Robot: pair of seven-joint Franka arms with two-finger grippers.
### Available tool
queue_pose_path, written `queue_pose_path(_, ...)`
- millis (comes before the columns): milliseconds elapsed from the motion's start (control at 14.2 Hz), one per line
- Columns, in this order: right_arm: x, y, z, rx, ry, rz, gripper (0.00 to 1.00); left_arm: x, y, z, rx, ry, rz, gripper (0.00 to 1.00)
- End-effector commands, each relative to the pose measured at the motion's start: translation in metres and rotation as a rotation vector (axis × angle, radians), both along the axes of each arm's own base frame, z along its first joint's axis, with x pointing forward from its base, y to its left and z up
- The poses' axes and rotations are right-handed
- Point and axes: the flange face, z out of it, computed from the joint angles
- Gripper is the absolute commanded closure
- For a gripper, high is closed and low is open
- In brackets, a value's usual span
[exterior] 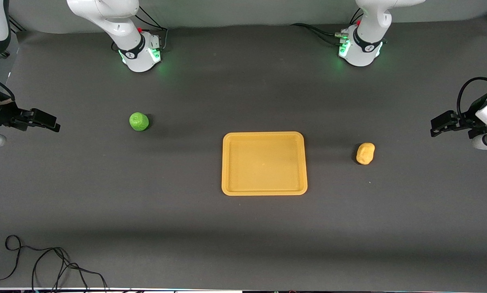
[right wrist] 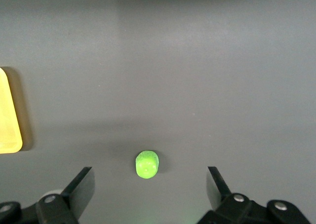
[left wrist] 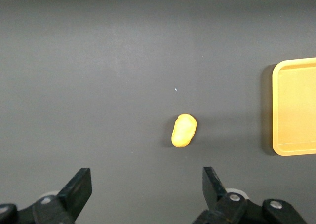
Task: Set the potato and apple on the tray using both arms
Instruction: 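Reach the left gripper toward the yellow potato beside the tray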
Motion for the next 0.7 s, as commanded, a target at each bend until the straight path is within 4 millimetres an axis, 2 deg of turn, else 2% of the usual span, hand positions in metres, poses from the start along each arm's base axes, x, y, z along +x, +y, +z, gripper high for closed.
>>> queue_pose_path(0,0.001,0.0,0.005,0.008,-0.004,-0.007,0.0,-0.009,-0.008,0.003,0.008,0.003,0.003,0.0)
queue_pose_path(211,0.002,0.0,0.006,0.007,-0.007,-0.008,0.0,-0.009,-0.008,0.001,0.007,0.003,0.003,0.0)
queue_pose_path(352,0.005,0.002,0.005,0.007,-0.008,-0.005,0.0,-0.014,-0.008,-0.018,0.003,0.012,0.003,0.0)
queue_pose_path(492,0.009,0.001,0.003,0.009,-0.008,-0.005,0.0,-0.021,-0.011,-0.053,0.004,0.015,-0.003,0.01)
queue_pose_path(633,0.008,0.002,0.0,0.009,-0.001,-0.001,0.0,-0.025,-0.022,-0.106,0.004,0.019,-0.043,0.01)
